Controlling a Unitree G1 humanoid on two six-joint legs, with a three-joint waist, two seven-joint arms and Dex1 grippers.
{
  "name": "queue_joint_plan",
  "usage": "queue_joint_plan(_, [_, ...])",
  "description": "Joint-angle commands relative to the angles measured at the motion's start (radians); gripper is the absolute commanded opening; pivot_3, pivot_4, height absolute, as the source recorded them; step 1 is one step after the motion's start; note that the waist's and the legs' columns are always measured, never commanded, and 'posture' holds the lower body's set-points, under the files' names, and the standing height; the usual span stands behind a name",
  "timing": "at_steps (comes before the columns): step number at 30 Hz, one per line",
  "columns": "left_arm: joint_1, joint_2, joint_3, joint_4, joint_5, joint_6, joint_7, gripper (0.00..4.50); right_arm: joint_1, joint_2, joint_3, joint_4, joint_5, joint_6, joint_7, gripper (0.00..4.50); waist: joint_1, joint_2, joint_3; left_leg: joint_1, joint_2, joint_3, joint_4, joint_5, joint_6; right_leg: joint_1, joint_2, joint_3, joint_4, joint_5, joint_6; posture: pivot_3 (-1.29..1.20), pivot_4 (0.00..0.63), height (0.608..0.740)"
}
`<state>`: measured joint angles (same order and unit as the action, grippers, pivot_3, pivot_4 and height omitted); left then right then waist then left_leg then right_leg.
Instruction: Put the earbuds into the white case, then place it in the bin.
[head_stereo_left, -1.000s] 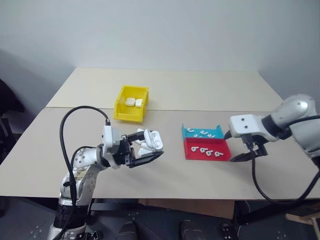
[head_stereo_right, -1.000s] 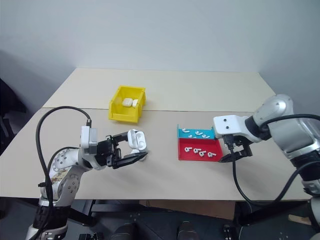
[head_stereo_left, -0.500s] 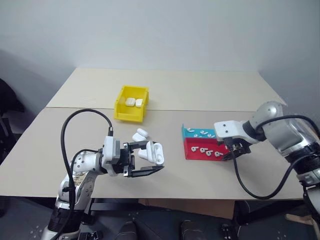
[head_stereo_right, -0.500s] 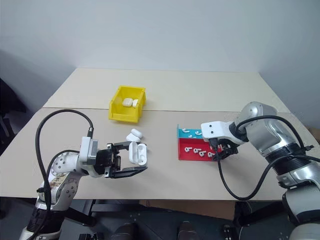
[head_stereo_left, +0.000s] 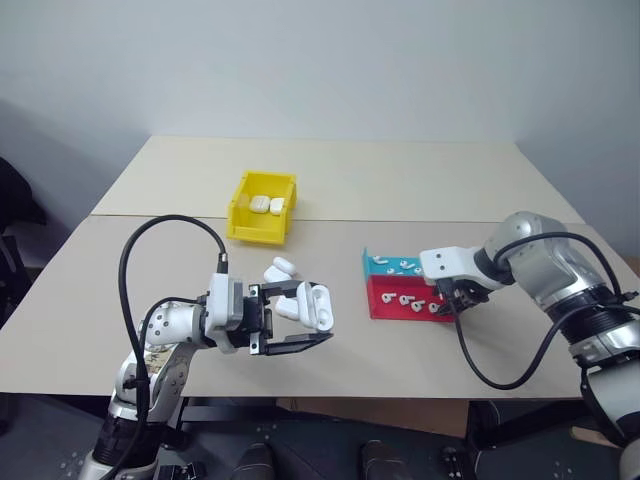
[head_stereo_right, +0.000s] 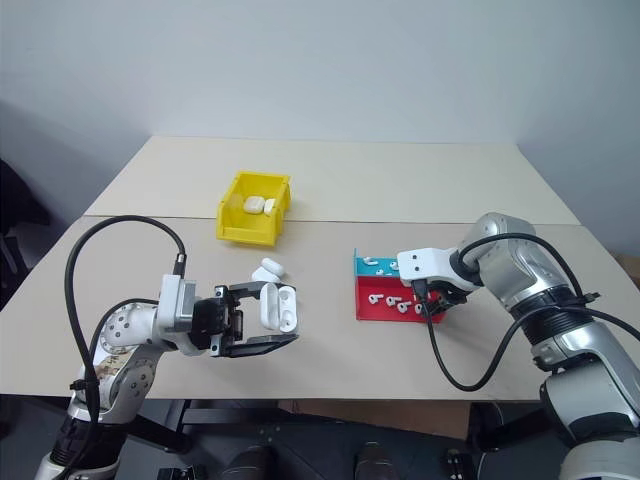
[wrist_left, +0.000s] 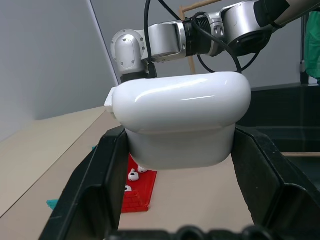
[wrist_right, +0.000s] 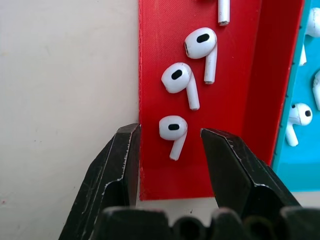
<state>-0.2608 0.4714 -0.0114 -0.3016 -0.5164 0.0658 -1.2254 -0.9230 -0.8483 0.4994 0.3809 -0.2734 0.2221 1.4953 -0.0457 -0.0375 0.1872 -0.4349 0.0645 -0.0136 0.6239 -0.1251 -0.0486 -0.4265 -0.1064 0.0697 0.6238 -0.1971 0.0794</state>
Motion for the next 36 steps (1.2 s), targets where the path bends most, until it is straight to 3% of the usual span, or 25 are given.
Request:
queue_joint_plan(1, [0.002, 0.016, -0.006, -0.047, -0.017, -0.01, 0.006, 2.82, -0.031, 0.004, -0.016, 0.021, -0.016, -0.026, -0.004, 2.36, 0.0, 0.0, 0.0, 0.0, 0.0, 0.0, 0.0, 0.0, 0.0, 0.0, 0.0, 0.0, 0.0, 0.0, 0.0, 0.0, 0.15, 0.74])
queue_joint_plan(36, [0.021, 0.036, -0.026, -0.058, -0.008, -0.021, 0.028, 2.82, -0.062, 0.058, -0.024, 0.183, -0.067, -0.161, -0.034, 2.36, -0.001, 0.0, 0.0, 0.0, 0.0, 0.0, -0.002, -0.001, -0.001, -0.001, 0.0, 0.0, -0.001, 0.0, 0.0, 0.0, 0.15, 0.74])
